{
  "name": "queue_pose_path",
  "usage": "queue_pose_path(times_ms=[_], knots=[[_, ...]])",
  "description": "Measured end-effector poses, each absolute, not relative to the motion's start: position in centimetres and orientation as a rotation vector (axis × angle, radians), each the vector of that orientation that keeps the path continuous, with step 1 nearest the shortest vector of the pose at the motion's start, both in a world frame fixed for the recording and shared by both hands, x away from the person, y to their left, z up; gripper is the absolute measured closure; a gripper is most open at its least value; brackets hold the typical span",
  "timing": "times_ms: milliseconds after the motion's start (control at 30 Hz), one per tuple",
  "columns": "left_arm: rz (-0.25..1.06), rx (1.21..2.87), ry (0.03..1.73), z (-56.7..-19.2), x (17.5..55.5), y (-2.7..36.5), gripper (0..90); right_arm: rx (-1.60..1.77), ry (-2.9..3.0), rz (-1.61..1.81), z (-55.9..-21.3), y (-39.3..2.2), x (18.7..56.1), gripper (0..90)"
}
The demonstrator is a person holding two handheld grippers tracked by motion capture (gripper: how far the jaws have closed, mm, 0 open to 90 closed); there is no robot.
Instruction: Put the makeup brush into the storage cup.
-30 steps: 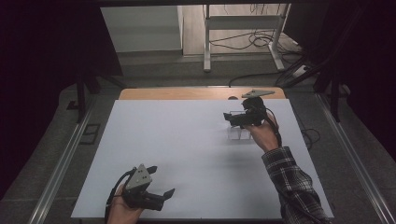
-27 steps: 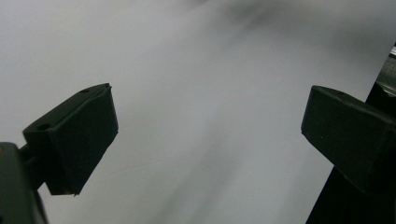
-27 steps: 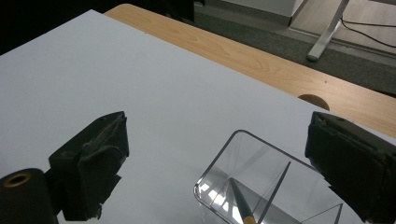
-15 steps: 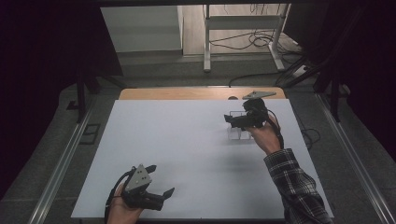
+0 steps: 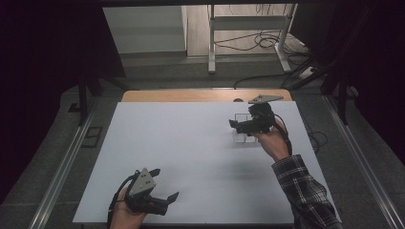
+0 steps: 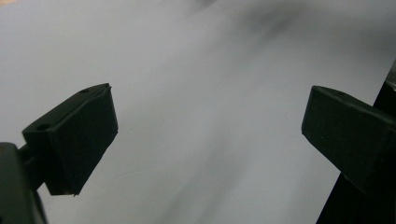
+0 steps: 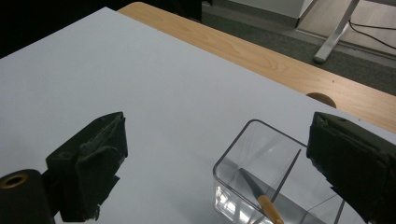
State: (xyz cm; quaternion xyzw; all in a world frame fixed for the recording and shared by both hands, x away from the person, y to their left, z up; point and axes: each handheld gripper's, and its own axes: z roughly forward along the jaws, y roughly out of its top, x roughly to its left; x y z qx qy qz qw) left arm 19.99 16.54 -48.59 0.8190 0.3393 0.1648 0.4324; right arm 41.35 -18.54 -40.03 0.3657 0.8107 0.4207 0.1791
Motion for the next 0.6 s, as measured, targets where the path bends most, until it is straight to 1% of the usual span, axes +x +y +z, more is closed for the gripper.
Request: queue_pose_path(times_ms=[600], knots=[[0.402,2.036,0.847,-48.7,20.0,16.4,3.7,0.996,2.311,1.204,-39.7,-18.4,39.7,4.9]])
